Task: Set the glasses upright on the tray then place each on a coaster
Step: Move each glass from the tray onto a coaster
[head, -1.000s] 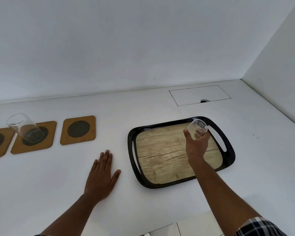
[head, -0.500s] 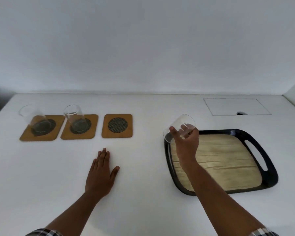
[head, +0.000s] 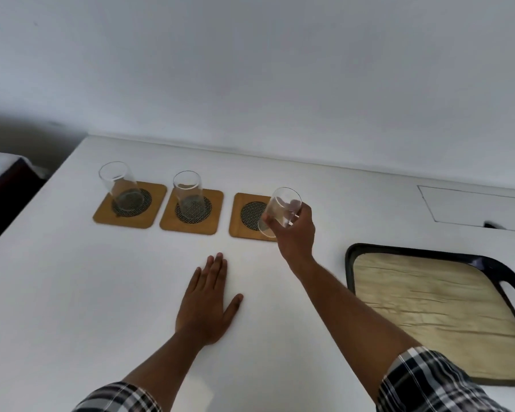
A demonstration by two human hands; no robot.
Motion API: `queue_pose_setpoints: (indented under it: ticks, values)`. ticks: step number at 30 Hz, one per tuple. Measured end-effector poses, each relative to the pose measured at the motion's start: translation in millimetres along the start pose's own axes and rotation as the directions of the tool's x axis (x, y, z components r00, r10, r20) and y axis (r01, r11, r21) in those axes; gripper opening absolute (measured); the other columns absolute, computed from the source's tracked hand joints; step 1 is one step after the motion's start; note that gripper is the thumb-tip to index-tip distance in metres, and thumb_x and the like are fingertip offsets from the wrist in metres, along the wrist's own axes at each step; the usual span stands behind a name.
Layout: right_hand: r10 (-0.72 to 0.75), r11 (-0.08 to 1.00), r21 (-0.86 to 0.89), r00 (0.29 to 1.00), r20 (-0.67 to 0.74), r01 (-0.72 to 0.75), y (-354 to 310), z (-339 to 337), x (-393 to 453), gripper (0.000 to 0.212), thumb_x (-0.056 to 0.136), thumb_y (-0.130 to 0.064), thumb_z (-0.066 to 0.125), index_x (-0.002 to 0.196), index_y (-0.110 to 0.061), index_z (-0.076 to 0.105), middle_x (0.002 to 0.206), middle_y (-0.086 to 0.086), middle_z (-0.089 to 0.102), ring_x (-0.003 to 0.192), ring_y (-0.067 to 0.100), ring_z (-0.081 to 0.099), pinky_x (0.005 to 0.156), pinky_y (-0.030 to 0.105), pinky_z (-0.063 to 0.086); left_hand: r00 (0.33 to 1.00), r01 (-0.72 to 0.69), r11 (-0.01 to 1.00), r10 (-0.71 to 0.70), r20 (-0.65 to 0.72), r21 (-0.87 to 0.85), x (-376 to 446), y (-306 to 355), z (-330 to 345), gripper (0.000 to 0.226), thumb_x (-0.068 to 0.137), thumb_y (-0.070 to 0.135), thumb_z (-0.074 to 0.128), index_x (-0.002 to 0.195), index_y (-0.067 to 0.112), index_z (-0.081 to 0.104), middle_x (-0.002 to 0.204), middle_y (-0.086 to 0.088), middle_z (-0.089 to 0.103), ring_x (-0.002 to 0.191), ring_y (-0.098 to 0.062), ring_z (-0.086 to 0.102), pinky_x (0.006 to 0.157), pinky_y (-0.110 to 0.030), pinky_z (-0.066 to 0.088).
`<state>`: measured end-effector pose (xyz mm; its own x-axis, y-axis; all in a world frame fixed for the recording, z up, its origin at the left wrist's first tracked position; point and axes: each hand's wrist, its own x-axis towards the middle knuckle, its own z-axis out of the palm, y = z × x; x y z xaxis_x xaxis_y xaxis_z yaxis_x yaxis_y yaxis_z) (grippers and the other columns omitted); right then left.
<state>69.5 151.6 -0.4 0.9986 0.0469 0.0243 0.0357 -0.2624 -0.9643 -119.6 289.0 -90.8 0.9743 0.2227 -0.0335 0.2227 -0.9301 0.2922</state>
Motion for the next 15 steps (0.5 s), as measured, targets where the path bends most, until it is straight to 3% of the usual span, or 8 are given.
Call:
queue_pose_setpoints:
  ticks: [4, 8, 15]
  values:
    - [-0.036, 0.997, -0.071, 0.999, 0.041, 0.039, -3.2, 30.1, 17.9, 0.069, 0.068, -0.036, 0.096, 0.118, -0.030, 0.049, 0.107, -0.017, 0.061, 0.107, 0.015, 0.064, 0.087, 0.022, 0.050, 1.000, 0.008, 1.000, -0.008, 0.002, -0.015, -0.1, -2.5, -1.8, 0.085, 0.096, 0.073, 0.012, 0.158, 0.023, -0.017, 0.169, 0.006, -0.019, 0.154, -0.010, -0.022, 0.128, -0.038, 0.001]
    - [-0.050, 0.990, -0.128, 0.997, 0.054, 0.057, 3.7, 42.4, 32.2, 0.069, 0.068, -0.034, 0.097, 0.121, -0.021, 0.054, 0.110, -0.008, 0.064, 0.105, 0.015, 0.064, 0.093, 0.034, 0.055, 1.000, -0.002, 0.999, 0.002, -0.002, -0.033, 0.0, -3.1, -1.8, 0.084, 0.097, 0.072, 0.014, 0.159, 0.023, -0.015, 0.169, 0.005, -0.017, 0.154, -0.011, -0.020, 0.128, -0.039, 0.002]
    - [-0.047, 0.984, -0.165, 0.996, 0.079, 0.060, 14.2, 55.6, 38.1, 0.076, 0.068, -0.036, 0.096, 0.129, -0.016, 0.056, 0.115, -0.011, 0.063, 0.109, 0.009, 0.060, 0.098, 0.036, 0.055, 1.000, 0.006, 0.999, -0.005, 0.015, -0.052, 1.4, -1.7, -2.4, 0.084, 0.096, 0.073, 0.012, 0.158, 0.024, -0.019, 0.168, 0.006, -0.021, 0.153, -0.010, -0.023, 0.129, -0.039, 0.002]
